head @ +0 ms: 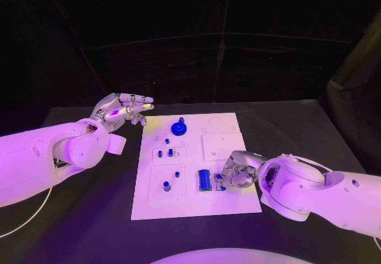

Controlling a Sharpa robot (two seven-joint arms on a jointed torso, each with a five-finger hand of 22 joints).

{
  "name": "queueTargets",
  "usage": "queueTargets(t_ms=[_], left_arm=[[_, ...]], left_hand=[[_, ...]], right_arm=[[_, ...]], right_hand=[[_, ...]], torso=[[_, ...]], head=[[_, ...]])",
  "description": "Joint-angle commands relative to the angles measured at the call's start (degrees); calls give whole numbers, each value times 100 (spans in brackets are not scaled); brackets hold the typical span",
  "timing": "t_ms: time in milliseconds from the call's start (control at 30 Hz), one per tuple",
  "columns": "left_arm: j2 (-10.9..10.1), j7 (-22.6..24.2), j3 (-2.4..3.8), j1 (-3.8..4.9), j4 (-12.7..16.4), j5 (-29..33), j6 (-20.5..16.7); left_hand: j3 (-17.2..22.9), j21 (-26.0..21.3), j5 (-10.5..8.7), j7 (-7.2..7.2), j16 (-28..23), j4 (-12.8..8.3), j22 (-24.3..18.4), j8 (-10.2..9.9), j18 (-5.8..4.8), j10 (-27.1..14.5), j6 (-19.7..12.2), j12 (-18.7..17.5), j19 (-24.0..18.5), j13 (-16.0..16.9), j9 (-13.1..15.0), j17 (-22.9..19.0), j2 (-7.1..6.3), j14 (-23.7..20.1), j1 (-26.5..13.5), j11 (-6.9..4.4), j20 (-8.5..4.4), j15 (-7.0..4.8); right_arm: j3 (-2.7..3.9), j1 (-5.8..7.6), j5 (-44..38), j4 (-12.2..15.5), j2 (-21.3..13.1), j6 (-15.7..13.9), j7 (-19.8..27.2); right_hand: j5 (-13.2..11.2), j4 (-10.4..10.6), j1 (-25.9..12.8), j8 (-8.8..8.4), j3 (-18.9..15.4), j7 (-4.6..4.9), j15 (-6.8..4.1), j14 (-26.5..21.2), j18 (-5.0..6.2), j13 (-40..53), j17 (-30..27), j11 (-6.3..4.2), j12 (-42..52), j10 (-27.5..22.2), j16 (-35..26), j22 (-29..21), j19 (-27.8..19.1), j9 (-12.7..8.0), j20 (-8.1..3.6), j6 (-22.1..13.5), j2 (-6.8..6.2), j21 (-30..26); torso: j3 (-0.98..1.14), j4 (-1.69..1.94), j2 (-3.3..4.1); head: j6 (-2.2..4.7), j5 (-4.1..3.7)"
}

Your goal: Assemble the parts on the task board

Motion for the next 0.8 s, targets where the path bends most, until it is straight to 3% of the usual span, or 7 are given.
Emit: queueTargets(t_ms=[33,267,433,533,800], left_arm=[[-4,30,4,8,12,17,53],[-4,29,4,8,13,17,56],[-4,28,4,9,12,17,54],[-4,26,4,9,13,17,54],[-7,23,4,9,14,17,54]], left_hand=[[-30,-39,3,2,-31,-10,-5,24,37,-34,-23,33,-34,-4,0,-5,38,-35,1,-11,11,-2],[-30,-39,3,2,-31,-10,-5,24,37,-34,-23,33,-34,-4,0,-5,38,-35,1,-11,11,-2],[-30,-39,3,2,-31,-10,-5,24,37,-34,-23,33,-34,-4,0,-5,38,-35,1,-11,11,-2],[-35,-41,3,6,-25,-13,-6,20,36,-41,-35,35,-33,-5,-2,-2,37,-34,-1,-8,12,0],[-35,-41,3,6,-25,-13,-6,20,36,-41,-35,35,-33,-5,-2,-2,37,-34,-1,-8,12,0]], right_arm=[[0,6,5,-3,16,118,-29],[0,6,-116,-35,51,83,-37],[0,6,-220,-62,83,56,-43],[0,6,-267,-67,93,29,-45],[0,6,-328,-11,40,18,-22]], right_hand=[[42,-1,-80,-1,-7,5,-42,327,-57,3,63,-14,-2,47,17,952,175,7,-25,60,2,26],[-56,13,-447,-15,-225,13,-35,323,-55,-9,48,-3,-37,59,1,946,168,26,-26,82,-22,19],[-1390,5,-798,-53,-605,20,-24,303,-40,-94,-34,10,-196,7,-66,897,127,51,-15,60,46,-24],[-1776,7,-882,-69,-788,30,-18,298,-34,-131,-66,19,-270,-24,-96,877,111,71,-5,44,102,-43],[-1917,-10,-851,-80,-931,32,-13,296,-31,-139,-83,24,-298,-36,-115,869,105,91,-1,34,122,-52]], torso=[[-1,-1,-3],[0,-1,-1],[-1,-1,0],[1,0,2],[5,-5,-3]], head=[[0,3],[5,4],[17,7],[14,3],[8,0]])
